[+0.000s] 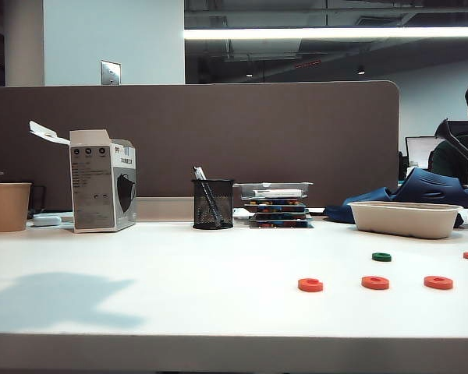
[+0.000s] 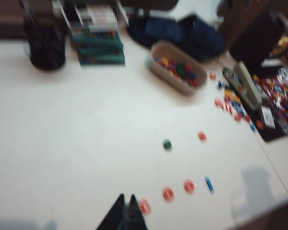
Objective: Select the appropriate letters from the row of letter magnets placed on the table to arrange into the word "cool".
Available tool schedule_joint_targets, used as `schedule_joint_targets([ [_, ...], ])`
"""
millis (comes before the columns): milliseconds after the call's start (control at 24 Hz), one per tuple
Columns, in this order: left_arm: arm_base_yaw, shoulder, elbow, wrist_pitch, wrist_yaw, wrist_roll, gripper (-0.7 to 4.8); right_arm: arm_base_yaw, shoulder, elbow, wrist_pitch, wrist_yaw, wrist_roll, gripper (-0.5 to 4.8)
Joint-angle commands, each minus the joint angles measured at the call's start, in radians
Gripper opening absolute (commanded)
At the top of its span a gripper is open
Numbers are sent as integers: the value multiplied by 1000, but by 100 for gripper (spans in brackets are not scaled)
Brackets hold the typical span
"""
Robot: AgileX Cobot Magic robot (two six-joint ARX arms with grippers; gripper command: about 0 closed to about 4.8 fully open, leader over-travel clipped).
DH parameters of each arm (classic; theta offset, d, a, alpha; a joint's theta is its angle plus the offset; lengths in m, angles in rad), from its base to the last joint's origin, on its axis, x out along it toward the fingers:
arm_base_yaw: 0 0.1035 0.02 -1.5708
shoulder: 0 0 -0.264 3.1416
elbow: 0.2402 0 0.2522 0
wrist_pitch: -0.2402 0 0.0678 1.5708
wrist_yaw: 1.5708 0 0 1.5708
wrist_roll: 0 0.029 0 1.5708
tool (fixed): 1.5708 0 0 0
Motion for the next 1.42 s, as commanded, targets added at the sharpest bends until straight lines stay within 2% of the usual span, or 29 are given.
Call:
schedule_joint_targets([
  [42, 148, -1, 95, 36, -17, 161, -5, -1, -109, -91, 50, 0, 18, -1],
  [166, 327, -2, 193, 24, 23, 270, -5, 0, -192, -152, 48, 3, 17, -2],
  [291, 547, -11, 312, -40, 25, 422, -5, 6, -263, -200, 46, 8, 25, -1],
  [458, 670, -53, 339, -53, 24, 482, -5, 30, -303, -234, 51, 7, 43, -2],
  [499, 726, -87, 338, -77, 21, 502, -5, 47, -327, -256, 53, 7, 58, -2],
  [666, 760, -229, 264, -106, -18, 503, -5, 94, -439, -353, 63, 14, 78, -2],
  [832, 759, -482, 36, -108, -39, 495, -5, 117, -618, -485, 112, 1, 96, -1],
  [957, 759, -694, -166, -104, 15, 483, -5, 117, -715, -546, 169, -27, 104, -1],
  [1082, 759, -933, -405, -89, 93, 438, -5, 117, -766, -591, 273, -74, 103, -1],
  [1249, 759, -1191, -722, 25, 98, 389, -5, 117, -766, -695, 403, -106, 134, -2],
  [1290, 763, -1189, -739, 2, 108, 389, -5, 116, -762, -721, 437, -102, 138, -2],
  [1332, 766, -1166, -798, 52, 162, 389, -5, 116, -766, -774, 511, -104, 153, -2],
  [1415, 766, -1174, -878, 166, 168, 393, -5, 118, -764, -824, 592, -98, 155, -2],
])
